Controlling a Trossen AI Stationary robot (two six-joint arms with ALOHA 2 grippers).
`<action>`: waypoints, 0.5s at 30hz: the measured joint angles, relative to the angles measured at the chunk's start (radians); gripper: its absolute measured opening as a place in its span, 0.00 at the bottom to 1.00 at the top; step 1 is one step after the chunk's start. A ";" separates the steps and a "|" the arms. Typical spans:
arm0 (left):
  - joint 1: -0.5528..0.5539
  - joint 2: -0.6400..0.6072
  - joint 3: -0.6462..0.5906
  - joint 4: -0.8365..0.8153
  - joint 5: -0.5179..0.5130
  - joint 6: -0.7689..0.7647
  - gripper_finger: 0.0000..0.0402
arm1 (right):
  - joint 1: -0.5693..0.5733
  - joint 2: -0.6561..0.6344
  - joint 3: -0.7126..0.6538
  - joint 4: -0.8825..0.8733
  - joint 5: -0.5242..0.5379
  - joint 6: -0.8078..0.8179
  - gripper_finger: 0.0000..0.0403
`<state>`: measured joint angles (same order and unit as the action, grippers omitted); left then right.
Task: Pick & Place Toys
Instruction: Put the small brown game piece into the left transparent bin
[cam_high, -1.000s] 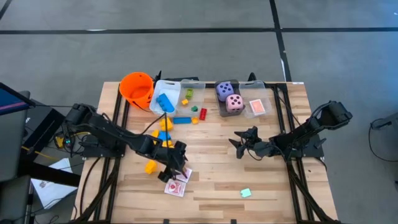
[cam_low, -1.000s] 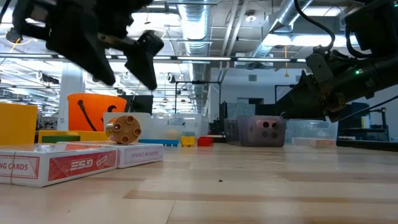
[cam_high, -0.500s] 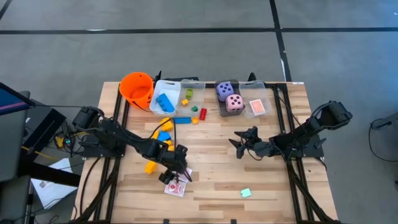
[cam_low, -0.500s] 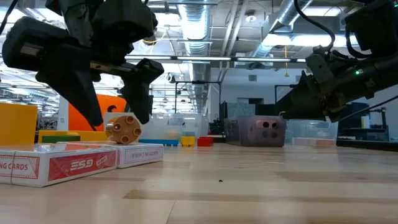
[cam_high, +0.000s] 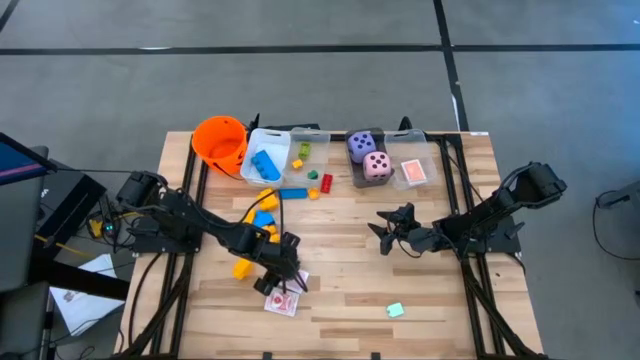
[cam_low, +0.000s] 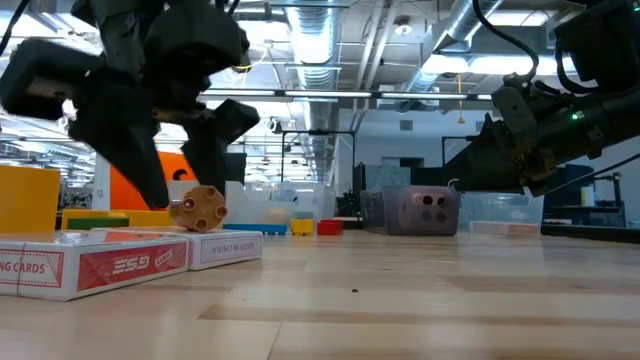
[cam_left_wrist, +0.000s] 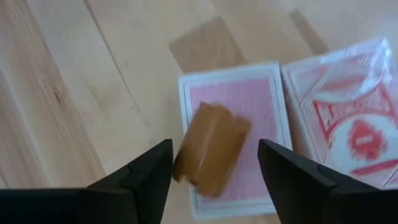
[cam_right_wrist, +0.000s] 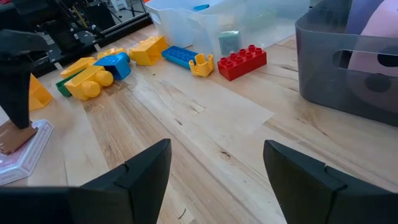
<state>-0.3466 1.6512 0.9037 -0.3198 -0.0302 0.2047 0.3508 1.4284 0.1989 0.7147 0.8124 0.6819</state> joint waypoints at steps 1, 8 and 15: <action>0.000 0.000 -0.008 -0.003 -0.004 0.000 0.55 | 0.000 0.000 0.000 0.000 0.000 0.000 0.62; 0.000 -0.003 -0.059 0.008 -0.019 -0.002 0.48 | 0.000 0.000 0.000 0.000 0.000 0.000 0.62; 0.007 -0.007 -0.062 0.081 -0.042 -0.001 0.33 | 0.000 0.000 0.000 0.000 0.000 0.000 0.62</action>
<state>-0.3393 1.6440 0.8413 -0.2389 -0.0727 0.2035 0.3508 1.4284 0.1989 0.7151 0.8124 0.6819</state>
